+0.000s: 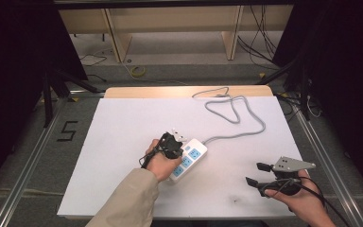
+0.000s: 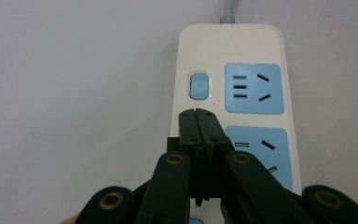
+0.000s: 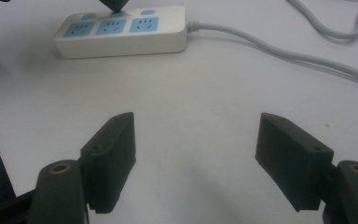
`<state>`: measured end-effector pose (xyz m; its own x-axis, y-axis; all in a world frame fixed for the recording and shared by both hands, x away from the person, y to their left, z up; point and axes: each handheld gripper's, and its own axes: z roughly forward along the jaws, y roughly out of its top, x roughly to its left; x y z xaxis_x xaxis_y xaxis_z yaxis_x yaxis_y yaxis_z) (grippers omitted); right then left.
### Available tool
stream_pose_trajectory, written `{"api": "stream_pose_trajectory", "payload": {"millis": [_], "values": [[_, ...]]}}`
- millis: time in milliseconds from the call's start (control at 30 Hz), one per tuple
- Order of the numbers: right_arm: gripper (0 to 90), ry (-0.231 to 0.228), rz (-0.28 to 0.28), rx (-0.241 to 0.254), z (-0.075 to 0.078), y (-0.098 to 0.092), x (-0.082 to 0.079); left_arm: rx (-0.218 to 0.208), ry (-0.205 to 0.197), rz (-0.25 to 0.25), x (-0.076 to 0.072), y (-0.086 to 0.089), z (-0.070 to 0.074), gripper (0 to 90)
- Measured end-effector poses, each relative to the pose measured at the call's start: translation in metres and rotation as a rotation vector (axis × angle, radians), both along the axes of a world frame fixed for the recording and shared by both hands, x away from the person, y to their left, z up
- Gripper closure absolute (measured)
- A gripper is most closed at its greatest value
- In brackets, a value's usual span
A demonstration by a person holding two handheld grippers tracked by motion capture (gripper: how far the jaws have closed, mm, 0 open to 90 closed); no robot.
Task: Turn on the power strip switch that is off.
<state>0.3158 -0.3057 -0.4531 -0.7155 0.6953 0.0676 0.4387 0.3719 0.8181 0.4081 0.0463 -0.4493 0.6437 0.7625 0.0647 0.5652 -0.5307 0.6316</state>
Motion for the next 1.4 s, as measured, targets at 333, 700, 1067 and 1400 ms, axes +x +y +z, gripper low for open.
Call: {"api": "stream_pose_trajectory", "payload": {"millis": [333,700,1067,1400], "values": [[29.0,0.001,0.0,0.0,-0.0001,0.0,-0.0002,-0.003,0.019,0.015,0.0015,-0.0004,0.0009,89.8],[29.0,0.003,-0.001,-0.002,-0.0002,-0.0005,-0.0002,0.001,0.045,0.027,0.0042,-0.0018,0.0028,89.9],[29.0,0.006,-0.004,-0.002,0.0001,-0.0012,-0.0003,0.006,0.08,0.018,0.0091,-0.0019,0.0045,89.9],[28.9,0.003,-0.002,0.0,0.0004,-0.001,-0.0008,0.036,0.071,0.012,0.0084,-0.0052,0.0042,90.0]]}}
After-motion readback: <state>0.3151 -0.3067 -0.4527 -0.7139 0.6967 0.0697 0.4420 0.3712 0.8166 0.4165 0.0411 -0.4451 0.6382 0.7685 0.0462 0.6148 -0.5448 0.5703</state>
